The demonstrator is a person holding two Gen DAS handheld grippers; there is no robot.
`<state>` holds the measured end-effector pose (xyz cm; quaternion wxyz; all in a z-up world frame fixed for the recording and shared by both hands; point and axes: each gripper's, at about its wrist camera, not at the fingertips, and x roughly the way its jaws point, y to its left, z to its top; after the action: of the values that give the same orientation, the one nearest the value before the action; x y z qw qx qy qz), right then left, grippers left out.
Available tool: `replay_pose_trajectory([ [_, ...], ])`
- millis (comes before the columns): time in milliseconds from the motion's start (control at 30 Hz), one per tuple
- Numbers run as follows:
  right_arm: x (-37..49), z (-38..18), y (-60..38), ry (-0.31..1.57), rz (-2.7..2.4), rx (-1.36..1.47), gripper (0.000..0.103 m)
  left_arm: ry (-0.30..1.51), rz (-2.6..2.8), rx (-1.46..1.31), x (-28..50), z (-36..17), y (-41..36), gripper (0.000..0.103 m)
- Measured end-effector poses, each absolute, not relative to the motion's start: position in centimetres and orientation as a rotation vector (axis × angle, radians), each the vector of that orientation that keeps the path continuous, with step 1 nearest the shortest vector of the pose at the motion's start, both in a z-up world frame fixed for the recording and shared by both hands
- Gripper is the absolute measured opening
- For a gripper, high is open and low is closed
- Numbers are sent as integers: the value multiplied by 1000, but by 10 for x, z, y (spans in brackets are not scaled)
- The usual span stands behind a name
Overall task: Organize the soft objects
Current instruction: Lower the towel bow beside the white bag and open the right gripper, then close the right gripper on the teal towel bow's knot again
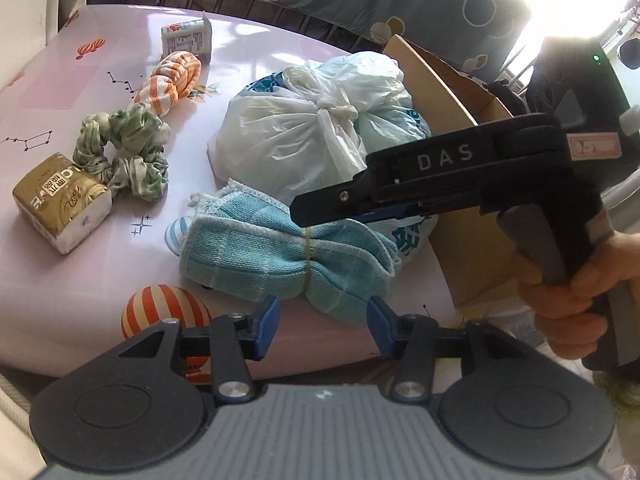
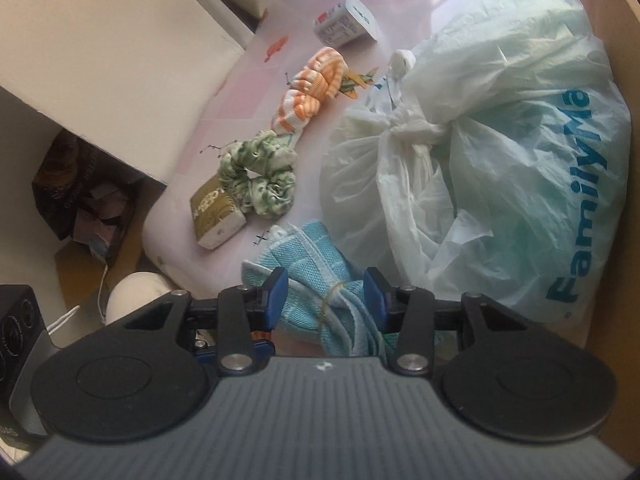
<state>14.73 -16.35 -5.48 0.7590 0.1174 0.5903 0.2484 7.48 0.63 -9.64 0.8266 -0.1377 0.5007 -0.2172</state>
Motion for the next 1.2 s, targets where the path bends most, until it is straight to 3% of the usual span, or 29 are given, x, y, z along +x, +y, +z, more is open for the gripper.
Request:
replay_pose_trajectory([
  [233, 138, -71, -165, 1377, 520, 343, 43, 1082, -461, -316, 81, -102, 14, 58],
  [700, 133, -91, -167, 1389, 468, 392, 45, 1113, -433, -266, 89, -119, 5, 55],
  [933, 126, -90, -173, 1383, 493, 449, 27, 1087, -412, -211, 85, -107, -4, 48],
  [1200, 119, -59, -170, 1327, 551, 468, 24, 991, -396, -205, 74, -64, 9, 48],
])
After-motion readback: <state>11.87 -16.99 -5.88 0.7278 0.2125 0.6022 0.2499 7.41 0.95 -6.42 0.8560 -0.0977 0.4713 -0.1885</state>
